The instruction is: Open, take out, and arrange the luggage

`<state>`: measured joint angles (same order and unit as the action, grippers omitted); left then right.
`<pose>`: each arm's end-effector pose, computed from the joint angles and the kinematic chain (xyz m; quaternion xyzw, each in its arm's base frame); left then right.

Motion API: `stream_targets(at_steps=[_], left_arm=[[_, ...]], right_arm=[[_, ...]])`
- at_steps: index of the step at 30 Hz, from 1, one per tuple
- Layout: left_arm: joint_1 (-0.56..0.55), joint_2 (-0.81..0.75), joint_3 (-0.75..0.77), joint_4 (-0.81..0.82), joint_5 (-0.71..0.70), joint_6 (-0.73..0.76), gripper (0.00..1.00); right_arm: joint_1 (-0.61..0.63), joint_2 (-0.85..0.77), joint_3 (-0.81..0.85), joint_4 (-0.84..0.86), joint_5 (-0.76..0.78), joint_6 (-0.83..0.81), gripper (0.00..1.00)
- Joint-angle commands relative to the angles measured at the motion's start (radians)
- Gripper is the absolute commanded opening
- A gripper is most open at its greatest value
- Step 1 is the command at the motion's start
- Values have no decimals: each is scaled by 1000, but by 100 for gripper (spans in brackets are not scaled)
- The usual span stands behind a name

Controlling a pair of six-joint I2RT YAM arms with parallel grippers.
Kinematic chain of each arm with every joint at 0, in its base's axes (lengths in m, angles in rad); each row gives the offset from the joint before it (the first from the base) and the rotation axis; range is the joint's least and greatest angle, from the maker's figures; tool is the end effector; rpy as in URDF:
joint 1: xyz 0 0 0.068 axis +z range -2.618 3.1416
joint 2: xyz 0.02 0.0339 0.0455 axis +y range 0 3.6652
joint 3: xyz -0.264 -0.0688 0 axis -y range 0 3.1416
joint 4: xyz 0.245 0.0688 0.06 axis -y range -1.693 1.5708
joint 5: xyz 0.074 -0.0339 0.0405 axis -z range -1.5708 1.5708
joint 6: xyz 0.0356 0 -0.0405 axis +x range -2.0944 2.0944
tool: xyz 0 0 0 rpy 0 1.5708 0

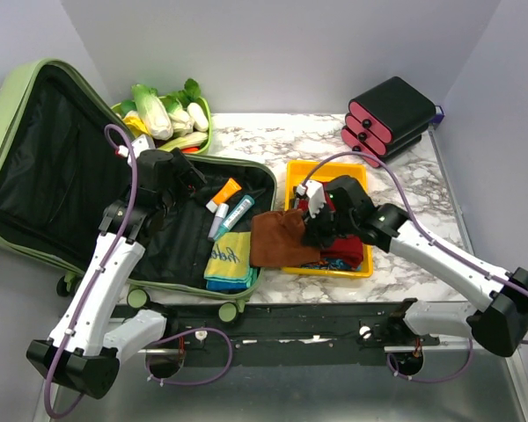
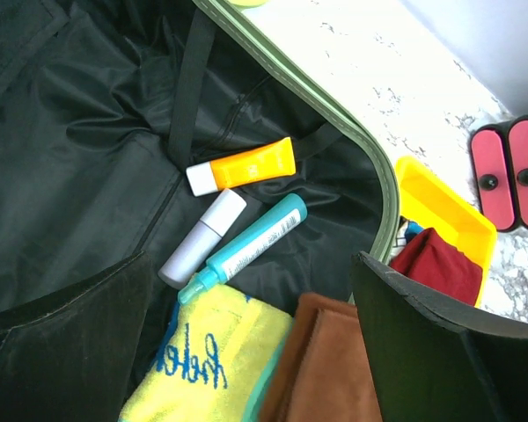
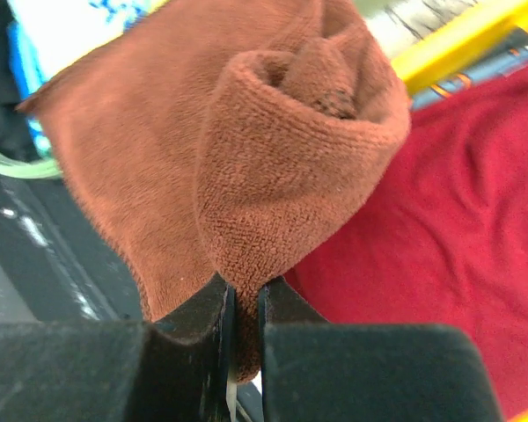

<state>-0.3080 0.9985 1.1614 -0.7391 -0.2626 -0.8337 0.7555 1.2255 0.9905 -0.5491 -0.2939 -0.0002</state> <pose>0.1933 -0.0518 0.3753 -0.2867 0.8252 -0.1587 0.4601 0.1818 0.1854 0.2869 -0.3892 0.8285 0.2655 0.3026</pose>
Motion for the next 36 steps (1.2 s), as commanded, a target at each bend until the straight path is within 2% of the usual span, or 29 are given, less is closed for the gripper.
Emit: stream_targets(at_steps=[1,6,10,12,13,19,21,25,31,33,36], left_arm=[[7,18,-11,9,-20,41,99],[10,49,4,14,-15,77,99],[14,66,6,14,-7,94,99],[15,69,-2,17,-10,97,99],[15,69,-3,17,-10,102,99],[18,60,-14,15,-39,111,99],[18,60,-16,9,-52,111,99],[18,66,-19,12,-58,114,99],[20,98,-20,7,-70,119,99],[20,107,-19,3,-78,119,99],[20,120,-14,1,-82,122,99]], right_arm=[[-62,-55,-26,-173,103,-219,4],[-217,-51,-18,-189,9,-395,6],[-295,-23,22,-222,-47,-617,8],[-330,17,71,-247,-60,-671,8],[-340,40,95,-273,-62,-751,9],[-390,195,224,-425,9,-966,9],[-427,221,256,-452,-10,-1000,9],[-458,268,312,-482,-85,-1205,9],[-464,367,350,-416,-116,-1327,13],[-464,406,367,-387,-103,-1342,20],[-466,439,393,-335,-71,-1356,21]])
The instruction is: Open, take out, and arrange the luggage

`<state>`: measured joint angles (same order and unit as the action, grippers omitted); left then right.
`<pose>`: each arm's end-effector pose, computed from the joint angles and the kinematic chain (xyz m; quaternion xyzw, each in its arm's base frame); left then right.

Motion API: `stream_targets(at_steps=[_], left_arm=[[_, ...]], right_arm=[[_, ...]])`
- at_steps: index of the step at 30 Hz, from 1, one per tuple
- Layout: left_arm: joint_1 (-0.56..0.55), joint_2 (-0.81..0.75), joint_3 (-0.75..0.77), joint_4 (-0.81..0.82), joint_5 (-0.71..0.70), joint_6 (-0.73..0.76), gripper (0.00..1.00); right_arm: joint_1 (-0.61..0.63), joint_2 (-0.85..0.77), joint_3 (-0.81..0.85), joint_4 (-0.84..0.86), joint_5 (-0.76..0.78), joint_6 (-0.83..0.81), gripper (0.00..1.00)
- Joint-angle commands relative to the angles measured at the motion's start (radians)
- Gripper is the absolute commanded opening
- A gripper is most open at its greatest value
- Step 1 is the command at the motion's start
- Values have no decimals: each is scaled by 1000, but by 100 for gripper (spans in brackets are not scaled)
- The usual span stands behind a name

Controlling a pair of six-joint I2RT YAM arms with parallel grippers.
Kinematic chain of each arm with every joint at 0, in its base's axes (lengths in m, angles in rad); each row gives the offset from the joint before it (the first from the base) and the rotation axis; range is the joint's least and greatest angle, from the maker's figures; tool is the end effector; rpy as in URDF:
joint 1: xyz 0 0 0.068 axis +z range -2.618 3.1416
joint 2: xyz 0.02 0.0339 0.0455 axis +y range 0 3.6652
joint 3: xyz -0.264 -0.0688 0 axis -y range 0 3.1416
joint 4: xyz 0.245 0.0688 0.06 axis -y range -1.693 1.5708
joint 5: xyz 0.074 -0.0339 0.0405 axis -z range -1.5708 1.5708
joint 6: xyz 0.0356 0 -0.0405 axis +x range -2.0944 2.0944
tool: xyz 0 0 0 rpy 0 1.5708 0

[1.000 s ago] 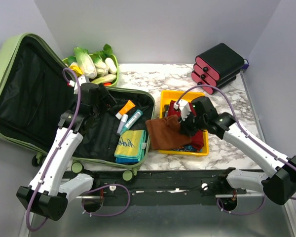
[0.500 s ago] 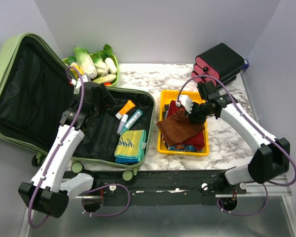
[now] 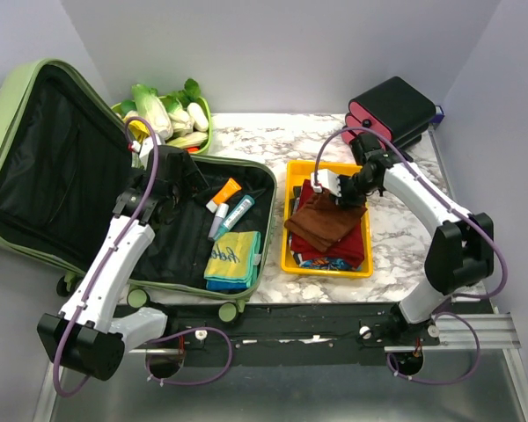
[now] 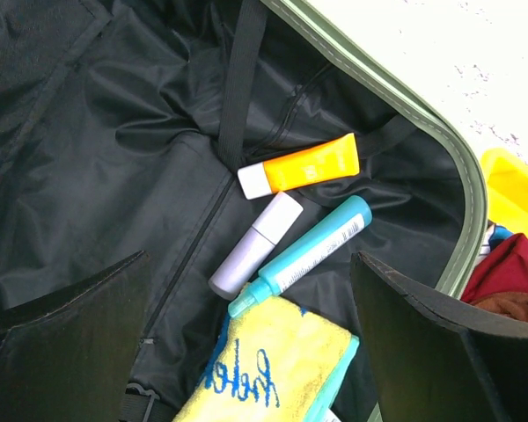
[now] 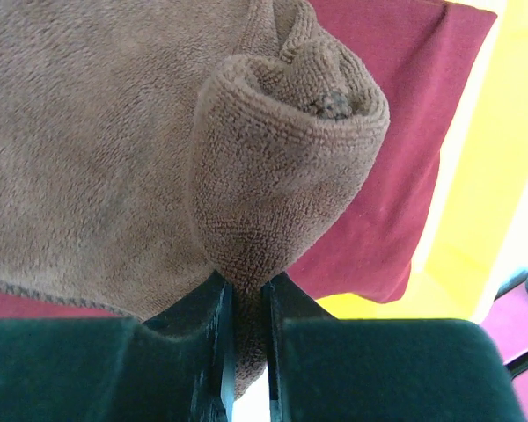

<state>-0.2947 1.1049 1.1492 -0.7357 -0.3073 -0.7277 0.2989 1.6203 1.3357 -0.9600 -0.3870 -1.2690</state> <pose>0.2200 -0.0555 0.3513 -0.2557 0.8594 -0.0850 0.4346 0.3012 0.1069 0.2646 -0.7058 0.6636 0.0936 0.2294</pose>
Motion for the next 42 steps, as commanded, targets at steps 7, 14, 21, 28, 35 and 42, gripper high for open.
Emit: stream_targets(at_steps=[7,14,21,28,35,42], left_arm=[[6,30,-3,4,-47,19,99],[6,56,6,-5,-52,20,99],[8,56,24,-16,-50,24,99],[8,-3,-12,2,-24,2,99],[8,-37,-55,1,16,-13,99],[8,-77,-181,38,154,-22,99]], right_arm=[[-14,75,88,171,22,-121,30],[-14,110,103,175,-1,-98,70],[-14,-37,77,335,-50,0,100],[-14,-358,-167,918,101,797,100],[-12,-484,-328,920,-298,1417,100],[17,-456,-561,1048,-396,1643,100]])
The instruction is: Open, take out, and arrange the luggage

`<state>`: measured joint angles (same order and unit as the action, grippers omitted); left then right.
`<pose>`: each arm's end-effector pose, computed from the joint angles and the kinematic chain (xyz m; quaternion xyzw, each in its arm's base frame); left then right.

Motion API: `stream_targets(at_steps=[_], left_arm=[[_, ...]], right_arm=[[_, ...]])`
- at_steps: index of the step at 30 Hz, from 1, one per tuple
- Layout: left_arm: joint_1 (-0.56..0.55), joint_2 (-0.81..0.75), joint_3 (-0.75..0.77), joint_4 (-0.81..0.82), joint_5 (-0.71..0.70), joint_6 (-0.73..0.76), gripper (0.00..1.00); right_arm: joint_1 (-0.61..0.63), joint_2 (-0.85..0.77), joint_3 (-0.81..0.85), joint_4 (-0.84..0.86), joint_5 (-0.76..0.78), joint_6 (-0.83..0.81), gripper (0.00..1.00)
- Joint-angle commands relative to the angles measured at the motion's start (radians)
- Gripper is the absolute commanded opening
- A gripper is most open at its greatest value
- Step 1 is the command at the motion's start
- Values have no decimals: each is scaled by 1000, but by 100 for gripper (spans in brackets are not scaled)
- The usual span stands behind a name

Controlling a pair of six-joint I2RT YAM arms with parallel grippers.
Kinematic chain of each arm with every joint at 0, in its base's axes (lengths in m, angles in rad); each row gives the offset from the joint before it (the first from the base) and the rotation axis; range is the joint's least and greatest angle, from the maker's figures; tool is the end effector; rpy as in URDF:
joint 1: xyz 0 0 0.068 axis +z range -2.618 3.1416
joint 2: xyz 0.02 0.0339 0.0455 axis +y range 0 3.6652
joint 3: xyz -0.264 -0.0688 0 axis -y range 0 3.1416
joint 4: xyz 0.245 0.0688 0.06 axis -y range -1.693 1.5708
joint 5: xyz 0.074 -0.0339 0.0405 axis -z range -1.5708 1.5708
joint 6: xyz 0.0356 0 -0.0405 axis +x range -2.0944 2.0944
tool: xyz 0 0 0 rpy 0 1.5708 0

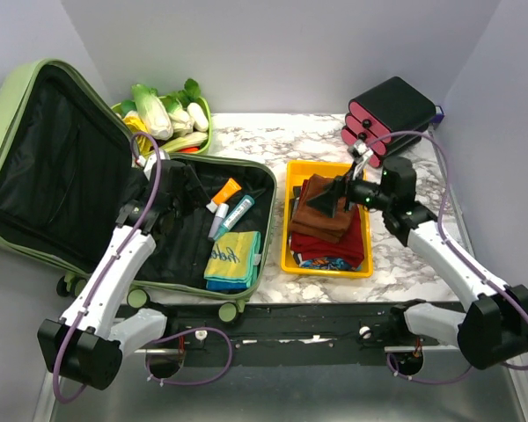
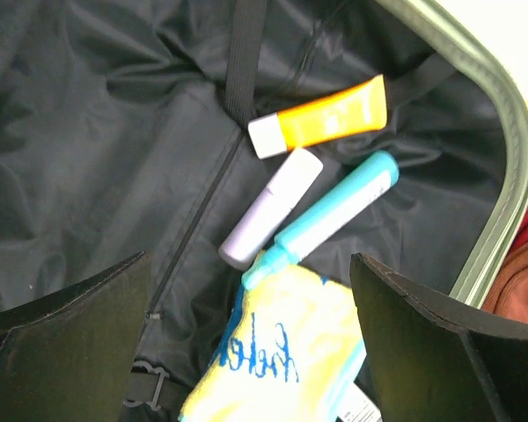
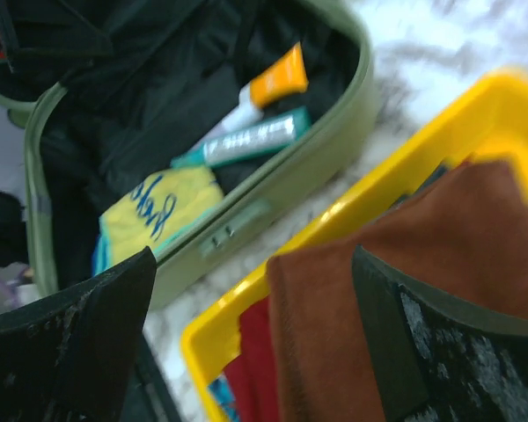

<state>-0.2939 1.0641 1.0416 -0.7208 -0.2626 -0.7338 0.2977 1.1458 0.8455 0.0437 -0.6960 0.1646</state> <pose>0.2113 -0.0543 0.3255 -0.2494 0.8744 -0.0915 0.4060 0.2428 0.0984 0.3131 -0.2573 0.7288 0.3944 0.4971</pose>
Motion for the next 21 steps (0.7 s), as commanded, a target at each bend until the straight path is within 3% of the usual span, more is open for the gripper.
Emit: stream_targets(at_steps=[1,12,16,21], left_arm=[[7,-41,-89,21,115,-21,99],[7,-144,-314,73,316,-65,99],[7,-158,-376,107,408,-58,99],[2,-151,-442,191,552,-47,99]], right_arm=[[18,26,-94,45,-64,223,100],[18,103,-325,32,52,223,100],[18,63,-345,-37,176,198,100],[18,-9,-329,-126,220,115,100]])
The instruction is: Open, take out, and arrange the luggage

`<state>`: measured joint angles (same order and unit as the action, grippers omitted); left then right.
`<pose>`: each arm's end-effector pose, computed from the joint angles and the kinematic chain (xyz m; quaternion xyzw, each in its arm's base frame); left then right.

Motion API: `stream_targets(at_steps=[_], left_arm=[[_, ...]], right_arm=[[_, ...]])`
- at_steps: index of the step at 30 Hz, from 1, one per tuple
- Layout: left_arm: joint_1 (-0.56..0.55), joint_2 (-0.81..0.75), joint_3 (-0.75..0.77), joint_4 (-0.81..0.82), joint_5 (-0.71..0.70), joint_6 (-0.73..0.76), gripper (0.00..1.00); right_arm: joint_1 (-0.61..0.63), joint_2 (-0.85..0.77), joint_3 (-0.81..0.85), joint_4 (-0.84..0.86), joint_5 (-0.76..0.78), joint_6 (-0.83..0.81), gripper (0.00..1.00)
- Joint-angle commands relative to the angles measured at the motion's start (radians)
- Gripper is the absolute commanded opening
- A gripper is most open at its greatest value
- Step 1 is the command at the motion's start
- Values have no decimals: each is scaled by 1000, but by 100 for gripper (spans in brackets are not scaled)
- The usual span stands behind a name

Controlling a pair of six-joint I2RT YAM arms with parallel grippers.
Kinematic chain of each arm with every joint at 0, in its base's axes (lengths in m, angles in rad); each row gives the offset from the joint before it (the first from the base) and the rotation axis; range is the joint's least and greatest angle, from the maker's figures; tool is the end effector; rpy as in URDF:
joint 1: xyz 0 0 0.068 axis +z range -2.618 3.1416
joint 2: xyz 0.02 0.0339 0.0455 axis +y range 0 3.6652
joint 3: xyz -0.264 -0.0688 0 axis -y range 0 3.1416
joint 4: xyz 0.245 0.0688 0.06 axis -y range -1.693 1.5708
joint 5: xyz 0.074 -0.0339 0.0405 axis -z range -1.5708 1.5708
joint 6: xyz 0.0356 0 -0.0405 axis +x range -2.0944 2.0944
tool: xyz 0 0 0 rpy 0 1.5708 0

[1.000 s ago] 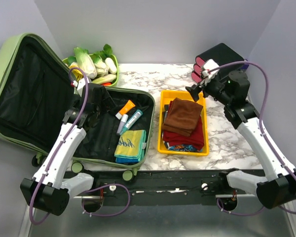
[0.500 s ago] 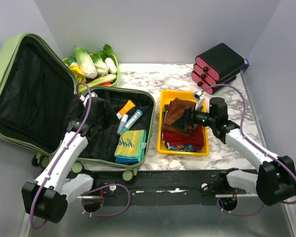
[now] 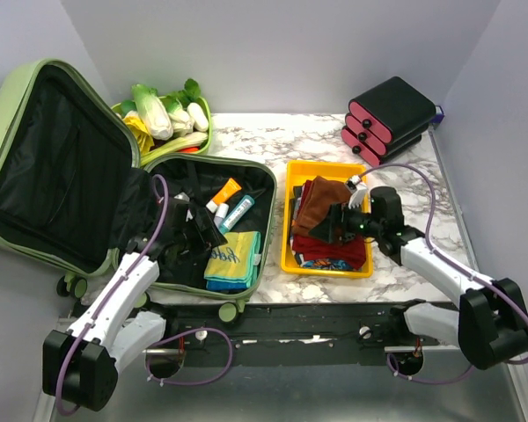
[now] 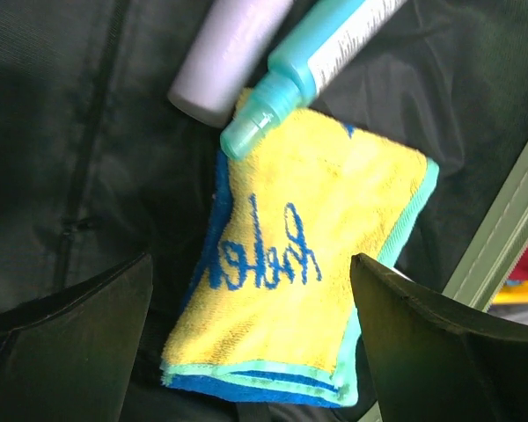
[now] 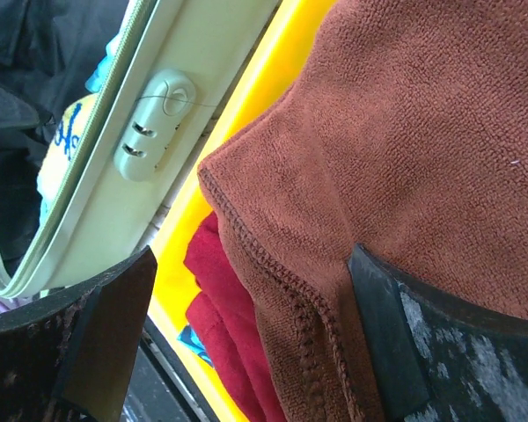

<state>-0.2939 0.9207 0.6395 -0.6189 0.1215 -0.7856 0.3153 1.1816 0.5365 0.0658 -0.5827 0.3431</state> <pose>0.1712 -0.0563 0.2277 -0.2100 0.9191 -0.2180 0.2523 0.2206 0.0926 0.2016 -0.1249 0.8444 0.3864 0.3495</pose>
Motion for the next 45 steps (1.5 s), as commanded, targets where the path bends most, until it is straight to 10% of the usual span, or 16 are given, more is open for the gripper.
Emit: stream_targets(at_steps=[1,14,18,20,26,34,45], left_arm=[[1,-3,-56,97,179,8,98],[-30,99,-67,108,176,25,62],[-45,133,-67,120,176,26,57],[-48,139,-64,117,165,23,47],[-50,145,-44,79,104,28,2],[-53,127,-32,44,60,36,0],[-56,119,-31,50,58,40,0]], right_arm=[[1,-80,-10,-153,98,-76,100],[-1,-356,123,-74,509,157,100],[-1,-324,163,16,169,8,97],[39,-234,268,-56,1,-101,97],[346,88,499,-259,211,-248,100],[534,562,975,-653,368,-348,95],[599,874,1218,-888,489,-292,92]])
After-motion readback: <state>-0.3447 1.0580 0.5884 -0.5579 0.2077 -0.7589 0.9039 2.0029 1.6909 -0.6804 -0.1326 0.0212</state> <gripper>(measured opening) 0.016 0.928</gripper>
